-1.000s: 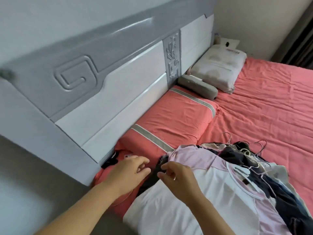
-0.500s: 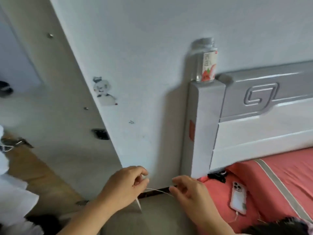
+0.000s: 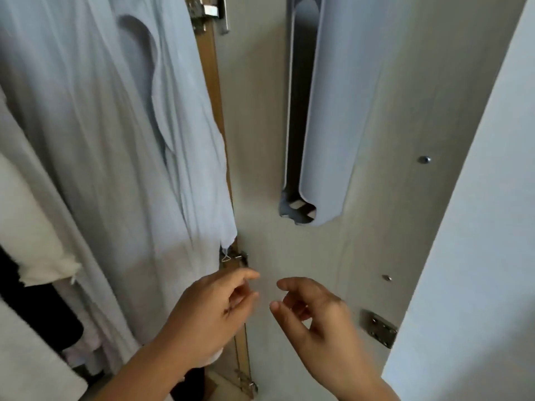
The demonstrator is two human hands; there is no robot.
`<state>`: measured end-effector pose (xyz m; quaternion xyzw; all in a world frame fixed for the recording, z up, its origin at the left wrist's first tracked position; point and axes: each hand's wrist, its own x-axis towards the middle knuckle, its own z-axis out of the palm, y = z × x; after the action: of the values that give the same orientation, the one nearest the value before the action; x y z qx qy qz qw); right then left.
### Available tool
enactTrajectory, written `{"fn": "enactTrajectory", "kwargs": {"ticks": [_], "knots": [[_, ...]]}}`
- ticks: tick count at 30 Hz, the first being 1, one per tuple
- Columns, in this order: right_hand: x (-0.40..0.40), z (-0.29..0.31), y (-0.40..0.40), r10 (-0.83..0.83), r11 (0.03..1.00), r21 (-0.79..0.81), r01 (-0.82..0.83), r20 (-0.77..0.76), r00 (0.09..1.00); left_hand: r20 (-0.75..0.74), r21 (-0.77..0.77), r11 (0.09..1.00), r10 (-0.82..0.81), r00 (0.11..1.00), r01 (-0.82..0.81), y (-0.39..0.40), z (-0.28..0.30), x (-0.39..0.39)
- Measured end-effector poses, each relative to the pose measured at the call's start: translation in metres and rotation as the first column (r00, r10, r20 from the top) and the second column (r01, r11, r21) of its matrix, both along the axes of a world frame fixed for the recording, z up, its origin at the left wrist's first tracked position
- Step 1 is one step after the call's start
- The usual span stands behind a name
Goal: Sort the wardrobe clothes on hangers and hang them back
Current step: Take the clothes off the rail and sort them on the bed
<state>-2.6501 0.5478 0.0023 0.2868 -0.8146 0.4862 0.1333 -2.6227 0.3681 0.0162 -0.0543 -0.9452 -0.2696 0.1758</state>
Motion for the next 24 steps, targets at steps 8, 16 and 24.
{"fn": "enactTrajectory", "kwargs": {"ticks": [8, 16, 24], "knots": [[-0.054, 0.066, -0.06, 0.277, 0.959, -0.027, -0.281, -0.105, 0.955, -0.139, 0.017, 0.972, 0.236, 0.962, -0.236, -0.034, 0.059, -0.019], [-0.083, 0.127, -0.121, 0.342, 0.921, -0.17, -0.349, -0.073, 0.937, -0.277, 0.053, 0.907, 0.416, 0.866, -0.418, -0.078, 0.122, -0.024], [-0.104, 0.187, -0.173, 0.291, 0.874, -0.364, -0.322, -0.137, 0.947, -0.483, 0.038, 0.851, 0.475, 0.736, -0.524, -0.13, 0.2, -0.033]]}}
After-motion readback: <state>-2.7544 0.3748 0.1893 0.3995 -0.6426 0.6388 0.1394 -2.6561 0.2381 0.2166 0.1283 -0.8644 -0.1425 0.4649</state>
